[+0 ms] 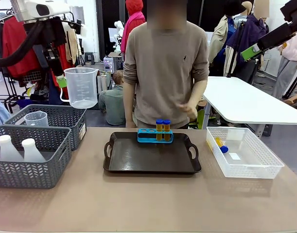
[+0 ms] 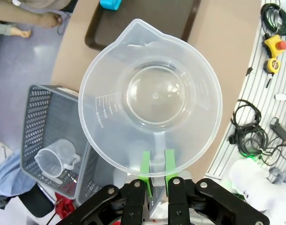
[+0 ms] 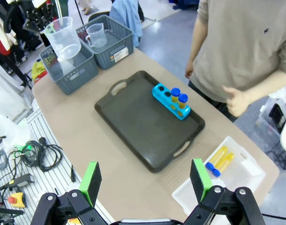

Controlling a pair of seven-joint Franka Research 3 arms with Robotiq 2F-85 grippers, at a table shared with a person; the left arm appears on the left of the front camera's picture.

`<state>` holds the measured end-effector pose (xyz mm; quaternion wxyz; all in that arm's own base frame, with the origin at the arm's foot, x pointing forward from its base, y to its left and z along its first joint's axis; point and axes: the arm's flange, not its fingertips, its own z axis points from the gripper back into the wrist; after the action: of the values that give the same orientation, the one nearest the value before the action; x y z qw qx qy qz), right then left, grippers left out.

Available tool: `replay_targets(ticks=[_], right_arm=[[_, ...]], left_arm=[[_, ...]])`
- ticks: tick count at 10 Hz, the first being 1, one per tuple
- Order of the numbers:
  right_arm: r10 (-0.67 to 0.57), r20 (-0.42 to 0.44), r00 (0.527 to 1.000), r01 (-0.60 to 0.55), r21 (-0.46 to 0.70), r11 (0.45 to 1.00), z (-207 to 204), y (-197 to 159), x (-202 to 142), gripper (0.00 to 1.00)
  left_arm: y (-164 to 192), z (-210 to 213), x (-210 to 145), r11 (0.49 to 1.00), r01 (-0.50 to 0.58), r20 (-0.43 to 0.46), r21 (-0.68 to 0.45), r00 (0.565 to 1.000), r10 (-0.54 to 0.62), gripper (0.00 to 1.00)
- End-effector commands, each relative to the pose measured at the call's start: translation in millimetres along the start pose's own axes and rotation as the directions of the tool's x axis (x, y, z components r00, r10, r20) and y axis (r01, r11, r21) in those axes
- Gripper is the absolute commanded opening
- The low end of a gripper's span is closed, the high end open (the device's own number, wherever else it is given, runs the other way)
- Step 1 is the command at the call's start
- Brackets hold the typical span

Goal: Prepare the laboratory tools.
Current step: Pick up one Large Measuring Cup and place it on the Handle tray.

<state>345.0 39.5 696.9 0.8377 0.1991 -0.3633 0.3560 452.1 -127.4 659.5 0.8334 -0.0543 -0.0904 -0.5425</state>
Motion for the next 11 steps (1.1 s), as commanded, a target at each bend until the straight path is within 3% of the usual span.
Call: replay_targets(ticks=[1,5,9,11], right_arm=[[0.001,0.004,1.000,-0.001,0.005,1.000,0,0,0,1.00],[0.001,0.004,1.000,-0.001,0.005,1.000,0,0,0,1.00],[0.001,0.004,1.000,-0.001,0.005,1.000,0,0,0,1.00],[0.001,0.004,1.000,-0.001,0.005,1.000,0,0,0,1.00]], left_arm=[[0,-2,1,1.000,0.001,-0.002,-0.003,1.000,-0.001,0.00],[0,-3,2,1.000,0.002,-0.003,-0.006,1.000,-0.002,0.00],[-7,-83,78,0.990,0.142,0.068,-0.015,0.988,-0.141,0.00],[-15,-126,119,0.981,0.195,0.039,-0.023,0.980,-0.194,0.00]])
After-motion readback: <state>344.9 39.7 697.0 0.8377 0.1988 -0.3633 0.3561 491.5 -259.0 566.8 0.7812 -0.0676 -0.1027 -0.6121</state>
